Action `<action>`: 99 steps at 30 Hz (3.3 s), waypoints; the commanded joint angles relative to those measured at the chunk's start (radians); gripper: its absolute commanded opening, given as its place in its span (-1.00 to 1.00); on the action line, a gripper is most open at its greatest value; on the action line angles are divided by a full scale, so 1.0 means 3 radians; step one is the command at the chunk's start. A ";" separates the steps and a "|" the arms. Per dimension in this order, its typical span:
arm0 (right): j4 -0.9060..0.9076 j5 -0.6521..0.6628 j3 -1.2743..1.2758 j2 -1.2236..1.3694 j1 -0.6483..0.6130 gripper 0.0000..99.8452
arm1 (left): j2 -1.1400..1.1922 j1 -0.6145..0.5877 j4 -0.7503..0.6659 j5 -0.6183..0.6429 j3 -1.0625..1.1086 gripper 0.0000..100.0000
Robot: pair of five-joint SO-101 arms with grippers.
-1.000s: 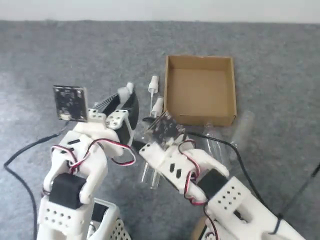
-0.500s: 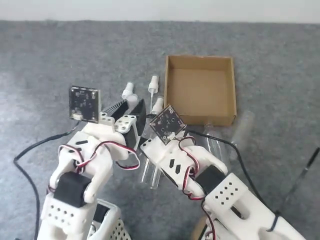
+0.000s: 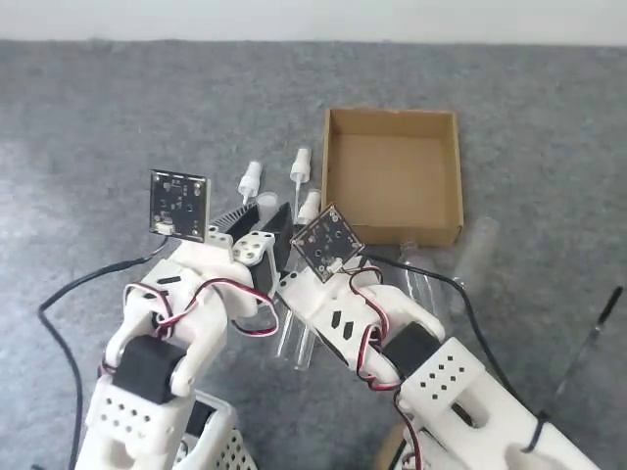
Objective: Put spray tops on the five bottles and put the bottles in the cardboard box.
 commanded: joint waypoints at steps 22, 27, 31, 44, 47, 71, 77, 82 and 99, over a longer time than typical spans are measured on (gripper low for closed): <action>-0.0187 -0.0036 -0.0133 -0.0243 0.0509 -0.99 | -0.0015 -0.0031 0.0010 -0.0225 -0.0125 -0.61; -0.0187 -0.0036 -0.0143 -0.0238 0.0540 -0.99 | -0.0148 -0.0031 0.0087 -0.0230 -0.0299 -0.47; -0.0187 -0.0036 -0.0256 -0.0192 0.0662 -0.99 | -0.0604 -0.0205 0.0133 -0.0266 -0.0299 -0.43; 0.0381 -0.0041 -0.2465 0.1649 0.1000 -0.99 | -0.0788 -0.0731 -0.0665 -0.0604 0.0754 -0.42; 0.0857 -0.0302 -0.3140 0.1956 0.0990 -0.99 | -0.0619 -0.0552 -0.0680 -0.0716 0.0739 -0.39; 0.2463 -0.0486 -0.3887 0.1660 0.0437 -0.99 | -0.0082 -0.0435 -0.1008 -0.0752 0.0749 -0.25; 0.1972 -0.0251 -0.3892 0.2028 0.1000 -0.99 | -0.0082 -0.0430 -0.0987 -0.0783 0.0760 -0.25; 0.1435 -0.0159 -0.3892 0.2550 0.1358 -0.99 | -0.0087 -0.0471 -0.0977 -0.0905 0.0760 -0.28; -0.0161 -0.0169 -0.3892 0.4028 0.1665 -0.99 | -0.0066 -0.1790 -0.1120 -0.0936 0.1025 -0.95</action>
